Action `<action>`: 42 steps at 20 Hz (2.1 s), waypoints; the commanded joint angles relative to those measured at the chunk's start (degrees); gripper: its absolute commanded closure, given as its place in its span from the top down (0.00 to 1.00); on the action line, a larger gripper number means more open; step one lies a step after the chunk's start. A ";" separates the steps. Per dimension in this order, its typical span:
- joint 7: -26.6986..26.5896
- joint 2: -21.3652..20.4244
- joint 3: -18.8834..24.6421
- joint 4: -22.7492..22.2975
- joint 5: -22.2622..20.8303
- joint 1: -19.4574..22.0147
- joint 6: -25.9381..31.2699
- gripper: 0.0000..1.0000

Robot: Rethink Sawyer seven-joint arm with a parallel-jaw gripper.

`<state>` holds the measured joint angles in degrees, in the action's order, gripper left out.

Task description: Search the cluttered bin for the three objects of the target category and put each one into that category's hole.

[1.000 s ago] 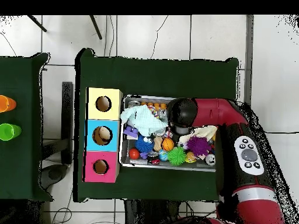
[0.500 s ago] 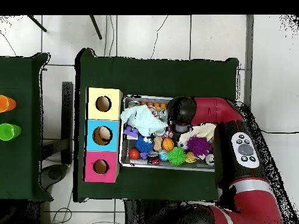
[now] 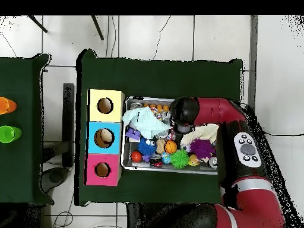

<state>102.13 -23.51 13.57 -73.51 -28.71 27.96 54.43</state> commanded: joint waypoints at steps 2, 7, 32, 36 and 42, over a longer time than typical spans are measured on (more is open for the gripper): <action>-7.59 2.25 5.33 2.76 0.21 -0.25 0.01 1.00; -7.27 2.70 5.46 2.56 0.00 -0.13 -0.84 1.00; 0.28 -6.10 3.90 -14.32 6.89 0.29 1.20 0.00; 0.97 -7.67 6.50 -22.07 14.03 2.04 4.08 0.00; 3.82 -8.11 6.44 -28.64 17.73 1.76 -3.54 0.00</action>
<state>102.12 -30.77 14.54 -88.32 -16.97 29.23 51.93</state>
